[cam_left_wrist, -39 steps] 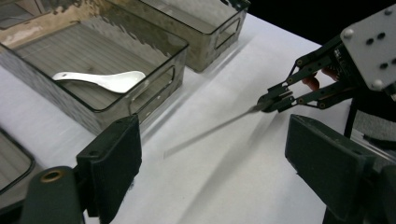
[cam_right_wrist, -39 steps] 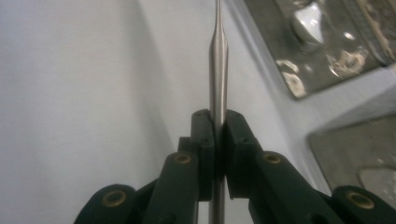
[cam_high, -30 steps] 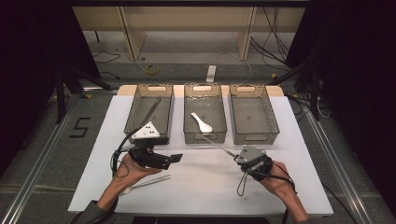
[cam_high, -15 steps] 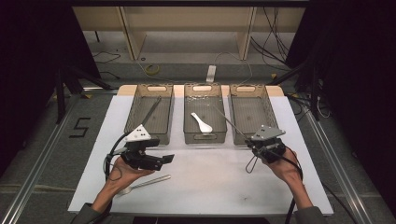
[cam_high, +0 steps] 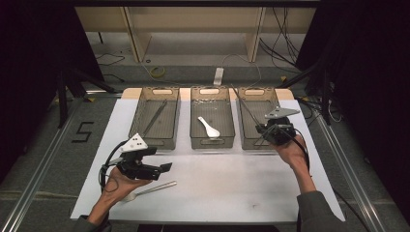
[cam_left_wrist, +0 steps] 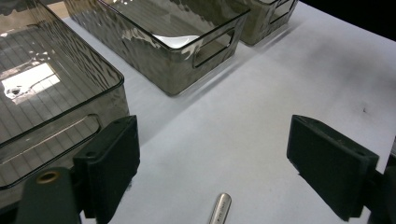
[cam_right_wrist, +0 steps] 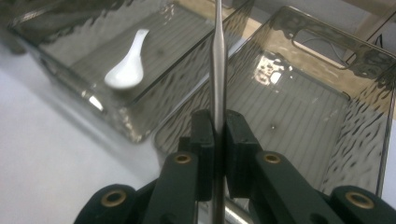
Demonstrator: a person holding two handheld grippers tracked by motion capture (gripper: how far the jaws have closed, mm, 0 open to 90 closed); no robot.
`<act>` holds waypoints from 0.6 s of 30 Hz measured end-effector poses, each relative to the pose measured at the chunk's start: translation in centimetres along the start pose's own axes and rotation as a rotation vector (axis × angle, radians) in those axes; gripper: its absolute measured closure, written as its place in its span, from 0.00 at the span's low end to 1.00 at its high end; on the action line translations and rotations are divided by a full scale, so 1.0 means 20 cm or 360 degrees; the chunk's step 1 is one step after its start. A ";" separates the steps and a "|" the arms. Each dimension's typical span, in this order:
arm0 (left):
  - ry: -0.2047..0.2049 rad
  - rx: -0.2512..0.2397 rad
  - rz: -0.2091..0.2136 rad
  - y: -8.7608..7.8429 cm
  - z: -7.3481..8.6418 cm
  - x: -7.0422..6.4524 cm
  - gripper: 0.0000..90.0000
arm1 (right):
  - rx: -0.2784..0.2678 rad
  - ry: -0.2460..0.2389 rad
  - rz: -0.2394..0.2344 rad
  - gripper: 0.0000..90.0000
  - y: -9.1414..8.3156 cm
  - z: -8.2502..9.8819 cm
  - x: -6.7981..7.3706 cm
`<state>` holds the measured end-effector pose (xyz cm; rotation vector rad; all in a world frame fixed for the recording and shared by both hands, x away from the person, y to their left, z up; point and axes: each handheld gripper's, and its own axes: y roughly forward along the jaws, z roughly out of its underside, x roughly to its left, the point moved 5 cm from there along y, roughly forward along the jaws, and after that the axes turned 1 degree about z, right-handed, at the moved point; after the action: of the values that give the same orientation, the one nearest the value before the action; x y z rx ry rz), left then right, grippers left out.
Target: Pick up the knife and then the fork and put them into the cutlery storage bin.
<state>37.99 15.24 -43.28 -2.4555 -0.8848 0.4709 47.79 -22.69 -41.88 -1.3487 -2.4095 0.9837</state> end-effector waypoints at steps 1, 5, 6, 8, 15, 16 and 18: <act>-0.0003 -0.0003 0.0012 0.00 0.00 0.00 0.19 | -0.0004 0.0019 -0.0004 0.94 0.01 -0.01 -0.01; -0.0015 -0.0027 0.0003 -0.02 0.01 0.01 0.19 | 0.0009 0.0089 0.0008 0.94 0.05 -0.05 -0.05; -0.0013 -0.0031 -0.0001 -0.03 0.01 0.01 0.19 | 0.0012 0.0104 0.0009 0.94 0.06 -0.06 -0.05; -0.0014 -0.0034 -0.0003 -0.03 0.02 0.01 0.19 | 0.0010 0.0134 0.0009 0.94 0.09 -0.08 -0.07; -0.0007 0.0001 -0.0016 -0.04 0.05 0.01 0.19 | 0.0038 0.0272 0.0035 0.94 0.15 -0.12 -0.11; -0.0001 0.0009 -0.0015 -0.04 0.05 0.01 0.19 | 0.0045 0.0283 0.0036 0.94 0.16 -0.12 -0.12; 0.0002 0.0013 -0.0018 -0.04 0.06 0.01 0.19 | 0.0061 0.0320 0.0040 0.94 0.18 -0.11 -0.13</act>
<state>37.08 16.29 -43.76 -2.4416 -0.8942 0.4677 52.89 -22.53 -42.16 -1.3958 -2.2201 0.8514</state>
